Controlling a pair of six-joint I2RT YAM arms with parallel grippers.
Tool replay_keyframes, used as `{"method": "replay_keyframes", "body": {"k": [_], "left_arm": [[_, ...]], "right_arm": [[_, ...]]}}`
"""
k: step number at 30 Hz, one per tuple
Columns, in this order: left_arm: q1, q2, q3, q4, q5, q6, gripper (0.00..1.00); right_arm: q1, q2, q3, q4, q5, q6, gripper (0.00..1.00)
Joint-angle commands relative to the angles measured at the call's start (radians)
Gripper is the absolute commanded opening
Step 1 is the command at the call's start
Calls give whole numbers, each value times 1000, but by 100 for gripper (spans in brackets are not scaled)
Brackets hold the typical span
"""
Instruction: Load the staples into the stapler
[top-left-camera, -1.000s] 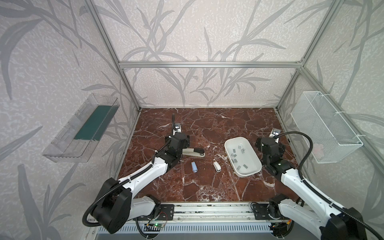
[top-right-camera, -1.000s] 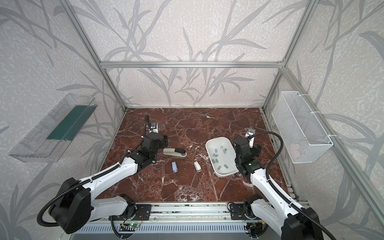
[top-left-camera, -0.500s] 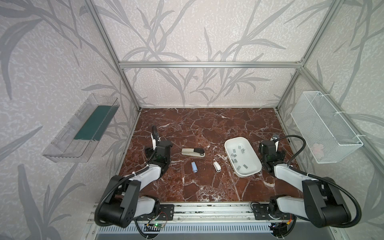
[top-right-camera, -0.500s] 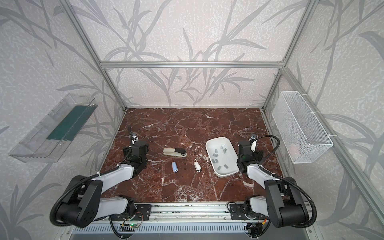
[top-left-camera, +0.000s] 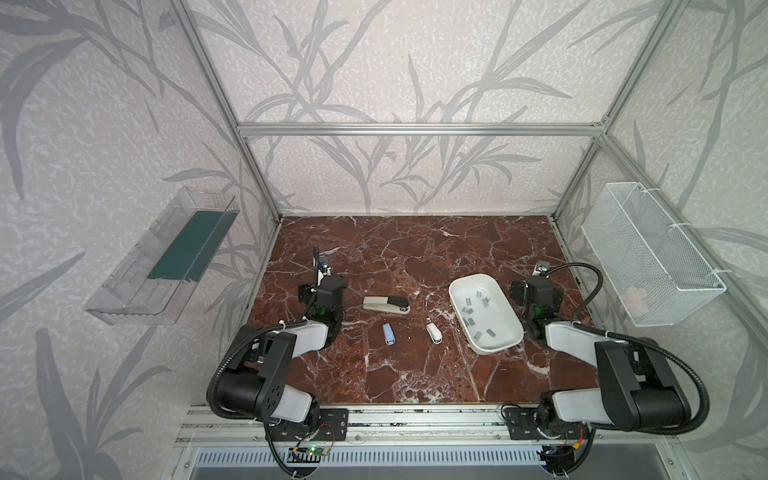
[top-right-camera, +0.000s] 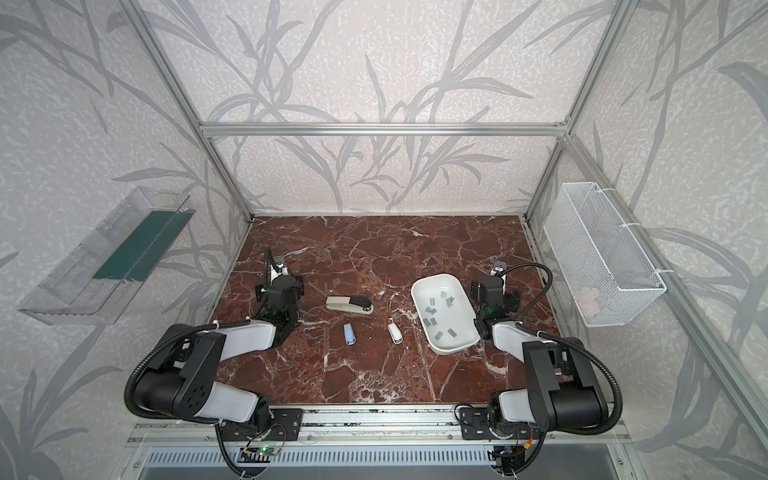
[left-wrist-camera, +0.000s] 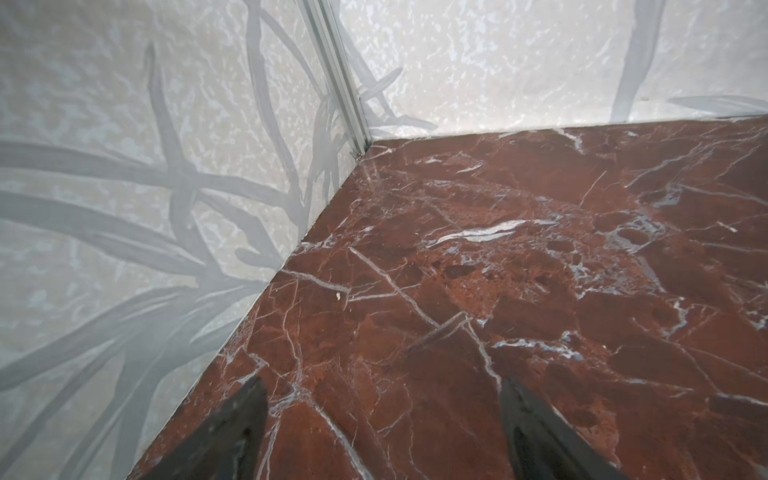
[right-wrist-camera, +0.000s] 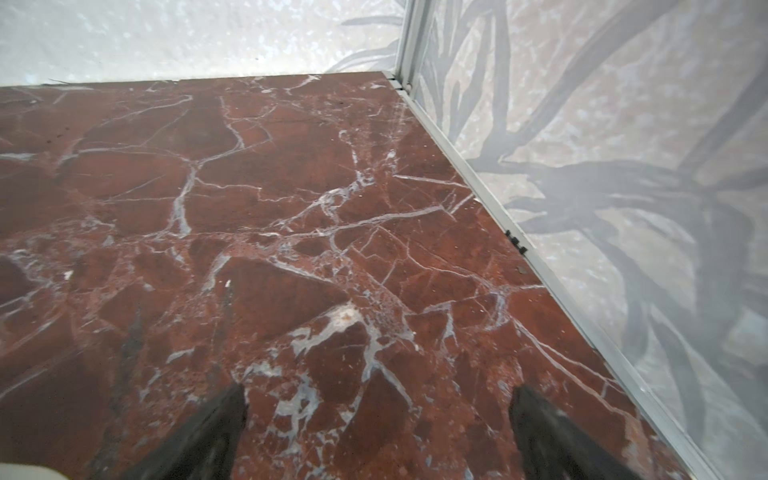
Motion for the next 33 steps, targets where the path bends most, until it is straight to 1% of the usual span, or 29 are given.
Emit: {"method": "replay_keyframes", "body": {"k": [1, 3, 6, 7, 9, 10, 12, 13, 15, 16, 17, 18, 21, 23, 24, 25, 27, 28, 30, 31, 32, 33], "left_arm": [[5, 17, -2, 65, 10, 37, 88], [5, 19, 3, 58, 12, 37, 88], [5, 20, 6, 54, 0, 33, 88], [6, 21, 9, 52, -3, 31, 88], [6, 31, 19, 43, -10, 33, 88], [6, 36, 24, 43, -8, 37, 88], [6, 46, 23, 63, -7, 52, 88], [6, 55, 9, 102, -3, 62, 88], [14, 95, -25, 226, -2, 80, 89], [17, 115, -27, 272, -26, 88, 91], [20, 109, -21, 249, -37, 68, 92], [32, 98, -19, 217, -7, 52, 92], [61, 88, -17, 188, 48, 27, 92], [94, 76, -7, 136, 121, -7, 90], [120, 70, -1, 109, 170, -28, 87], [149, 65, 4, 81, 226, -52, 84], [195, 60, -4, 74, 295, -92, 82], [201, 57, -20, 94, 310, -101, 82], [203, 82, -59, 184, 329, -96, 82], [203, 107, -77, 252, 330, -85, 83], [203, 112, -82, 278, 325, -81, 93], [203, 93, -71, 215, 327, -95, 99]], "right_arm": [[-5, 70, -19, 234, -130, -65, 99], [-4, 32, 39, 33, -142, -44, 99], [-3, 65, 6, 158, -143, -64, 99], [-3, 69, 9, 157, -150, -70, 99], [8, 65, 36, 90, -199, -96, 99], [19, 76, 41, 96, -213, -115, 99], [34, 110, 24, 171, -189, -132, 99], [34, 112, 19, 214, -189, -135, 99], [34, 104, 20, 196, -201, -132, 99], [34, 95, 19, 190, -226, -137, 99], [33, 89, 15, 190, -243, -142, 99], [34, 94, -4, 202, -263, -151, 99], [34, 185, -80, 473, -282, -179, 99], [34, 149, -61, 376, -275, -163, 99], [34, 125, -39, 300, -276, -161, 99], [34, 123, -35, 283, -274, -163, 99], [36, 148, -54, 361, -273, -164, 99], [36, 158, -61, 388, -272, -167, 99], [36, 163, -63, 402, -273, -168, 99], [36, 159, -61, 397, -273, -167, 99], [35, 155, -58, 380, -273, -166, 99], [35, 149, -53, 360, -273, -165, 99]]}}
